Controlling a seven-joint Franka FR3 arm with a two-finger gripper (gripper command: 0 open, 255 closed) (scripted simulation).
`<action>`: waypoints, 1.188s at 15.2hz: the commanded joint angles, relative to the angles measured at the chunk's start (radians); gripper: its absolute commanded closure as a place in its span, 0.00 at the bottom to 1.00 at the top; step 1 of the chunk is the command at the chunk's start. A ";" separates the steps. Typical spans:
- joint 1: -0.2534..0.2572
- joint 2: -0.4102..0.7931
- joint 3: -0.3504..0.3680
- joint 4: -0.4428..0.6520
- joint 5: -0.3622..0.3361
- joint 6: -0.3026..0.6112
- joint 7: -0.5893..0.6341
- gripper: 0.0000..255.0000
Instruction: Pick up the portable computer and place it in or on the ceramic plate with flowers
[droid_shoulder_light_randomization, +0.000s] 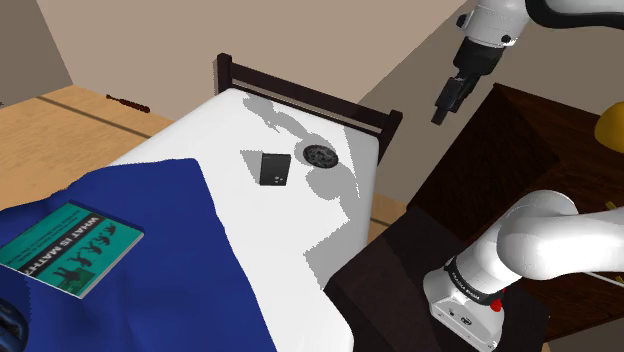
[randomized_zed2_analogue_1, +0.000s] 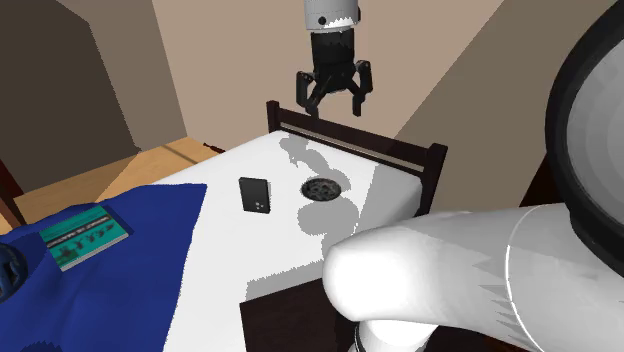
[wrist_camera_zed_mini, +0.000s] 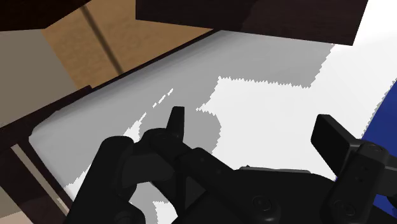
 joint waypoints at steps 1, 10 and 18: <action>0.000 0.000 0.000 0.000 0.000 0.000 0.000 0.00; 0.030 0.256 -0.032 -0.036 -0.002 0.302 -0.093 0.00; 0.058 0.537 -0.045 0.027 0.012 0.528 -0.178 0.00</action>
